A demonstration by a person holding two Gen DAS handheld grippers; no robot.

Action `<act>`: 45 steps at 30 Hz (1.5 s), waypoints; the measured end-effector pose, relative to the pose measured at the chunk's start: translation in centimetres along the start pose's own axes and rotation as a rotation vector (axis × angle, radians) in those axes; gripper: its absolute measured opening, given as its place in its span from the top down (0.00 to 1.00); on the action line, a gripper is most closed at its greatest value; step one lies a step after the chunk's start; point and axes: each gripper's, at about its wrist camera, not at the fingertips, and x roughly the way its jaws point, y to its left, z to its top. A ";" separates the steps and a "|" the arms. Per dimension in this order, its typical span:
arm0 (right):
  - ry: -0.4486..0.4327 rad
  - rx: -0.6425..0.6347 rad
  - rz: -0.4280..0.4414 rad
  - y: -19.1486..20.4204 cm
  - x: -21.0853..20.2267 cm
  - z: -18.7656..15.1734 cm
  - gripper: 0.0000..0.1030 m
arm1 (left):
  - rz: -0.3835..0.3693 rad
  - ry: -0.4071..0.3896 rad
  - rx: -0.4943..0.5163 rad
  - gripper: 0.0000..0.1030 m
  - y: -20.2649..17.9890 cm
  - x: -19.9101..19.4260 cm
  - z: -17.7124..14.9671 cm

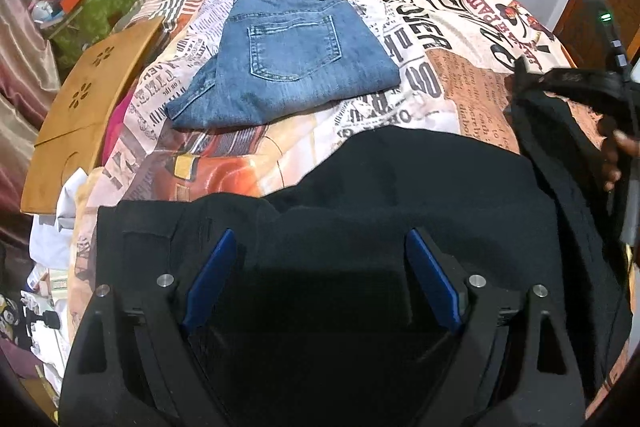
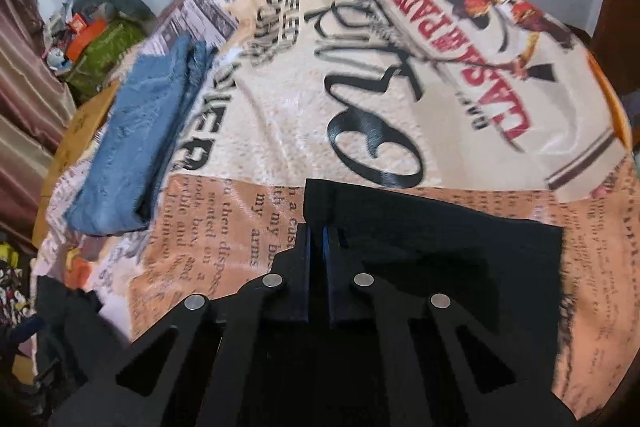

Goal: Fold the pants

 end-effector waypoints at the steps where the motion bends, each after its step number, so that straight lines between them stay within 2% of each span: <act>1: -0.020 0.002 0.007 -0.2 -1.2 0.0 0.95 | 0.000 0.002 0.003 0.15 -0.1 -0.1 -0.1; 12: -0.265 0.041 0.059 -4.1 -16.9 -0.7 0.96 | 0.012 0.014 0.091 0.15 -4.1 -2.4 -1.8; 18: -0.353 0.039 0.064 -6.5 -23.8 -4.1 0.95 | -0.034 0.023 0.134 0.15 -7.2 -3.9 -2.9; 22: -0.337 0.014 0.010 -8.2 -25.4 -8.4 0.95 | -0.069 0.057 0.178 0.15 -9.8 -4.1 -4.3; 26: -0.281 0.093 -0.013 -11.7 -25.2 -13.6 0.95 | -0.046 0.047 0.214 0.15 -11.7 -4.4 -5.7; 30: -0.192 0.188 -0.025 -14.6 -23.2 -18.8 0.95 | -0.060 0.056 0.192 0.13 -11.9 -4.5 -5.9; 34: -0.099 0.252 -0.045 -15.8 -20.5 -22.5 0.95 | -0.059 0.059 0.171 0.11 -11.8 -4.4 -6.2; 37: -0.050 0.285 -0.056 -16.0 -19.0 -24.3 0.95 | -0.052 0.050 0.174 0.10 -11.9 -4.5 -6.5; 39: -0.019 0.278 -0.097 -15.9 -18.5 -25.0 0.94 | -0.055 0.046 0.173 0.10 -11.8 -4.5 -6.5; 42: -0.002 0.267 -0.137 -15.9 -18.9 -25.5 0.94 | -0.065 0.044 0.167 0.10 -11.6 -4.5 -6.5; 45: -0.006 0.271 -0.134 -15.9 -20.0 -25.1 0.93 | -0.074 0.034 0.169 0.10 -11.5 -4.8 -6.5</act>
